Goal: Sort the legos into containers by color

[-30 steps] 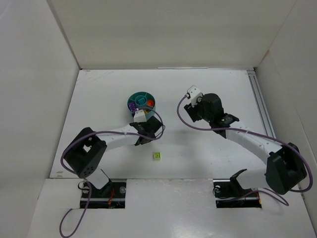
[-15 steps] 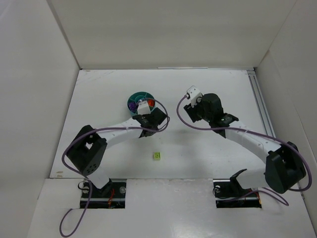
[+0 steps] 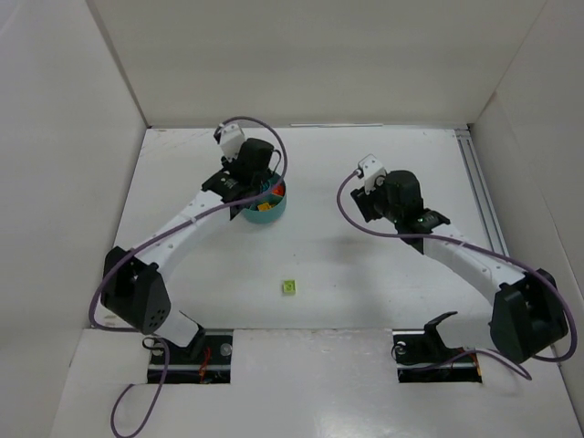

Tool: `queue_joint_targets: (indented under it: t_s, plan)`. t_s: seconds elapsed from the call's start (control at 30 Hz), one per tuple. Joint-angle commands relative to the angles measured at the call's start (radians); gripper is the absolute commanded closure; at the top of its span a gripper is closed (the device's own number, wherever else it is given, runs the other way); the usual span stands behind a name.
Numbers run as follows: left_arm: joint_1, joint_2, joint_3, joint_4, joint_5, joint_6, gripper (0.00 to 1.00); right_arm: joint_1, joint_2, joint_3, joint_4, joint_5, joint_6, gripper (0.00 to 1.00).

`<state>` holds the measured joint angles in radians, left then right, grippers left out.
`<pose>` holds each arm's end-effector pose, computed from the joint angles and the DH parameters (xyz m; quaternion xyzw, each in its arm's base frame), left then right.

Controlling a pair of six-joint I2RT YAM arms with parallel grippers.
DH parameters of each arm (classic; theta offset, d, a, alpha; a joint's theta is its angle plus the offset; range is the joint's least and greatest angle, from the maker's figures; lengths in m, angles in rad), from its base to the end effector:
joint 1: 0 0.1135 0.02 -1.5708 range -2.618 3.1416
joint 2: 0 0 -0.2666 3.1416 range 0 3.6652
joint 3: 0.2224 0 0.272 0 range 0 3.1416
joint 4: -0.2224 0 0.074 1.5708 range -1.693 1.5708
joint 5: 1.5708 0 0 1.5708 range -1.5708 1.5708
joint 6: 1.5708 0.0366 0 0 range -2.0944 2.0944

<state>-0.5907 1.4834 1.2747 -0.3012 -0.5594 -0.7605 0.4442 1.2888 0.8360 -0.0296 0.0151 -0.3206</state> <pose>0.3101 -0.1846 0.3315 -0.2095 0.8142 -0.1183 0.5284 0.2789 0.1321 0.2561 -0.3156 0.7952 0.0255 0.5171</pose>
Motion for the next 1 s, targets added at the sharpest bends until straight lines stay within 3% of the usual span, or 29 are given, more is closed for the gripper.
queue_joint_targets:
  t_s: [0.0, 0.17, 0.47, 0.67, 0.97]
  plan:
    - [0.070, 0.049, 0.075, 0.045, 0.018, 0.070, 0.90, -0.028, -0.022, 0.003, 0.045, -0.030, -0.005, 0.39]
    - [0.161, 0.135, 0.126, 0.094, 0.108, 0.090, 0.90, -0.047, 0.012, 0.023, 0.045, -0.030, -0.014, 0.39]
    - [0.181, 0.327, 0.256, 0.070, 0.118, 0.060, 0.92, -0.076, 0.060, 0.032, 0.045, -0.049, -0.014, 0.39]
    - [0.181, 0.359, 0.276, 0.040, 0.093, 0.040, 0.92, -0.087, 0.078, 0.032, 0.045, -0.058, -0.023, 0.39]
    - [0.181, 0.359, 0.267, -0.010, 0.070, 0.009, 0.72, -0.096, 0.116, 0.041, 0.045, -0.069, -0.023, 0.39]
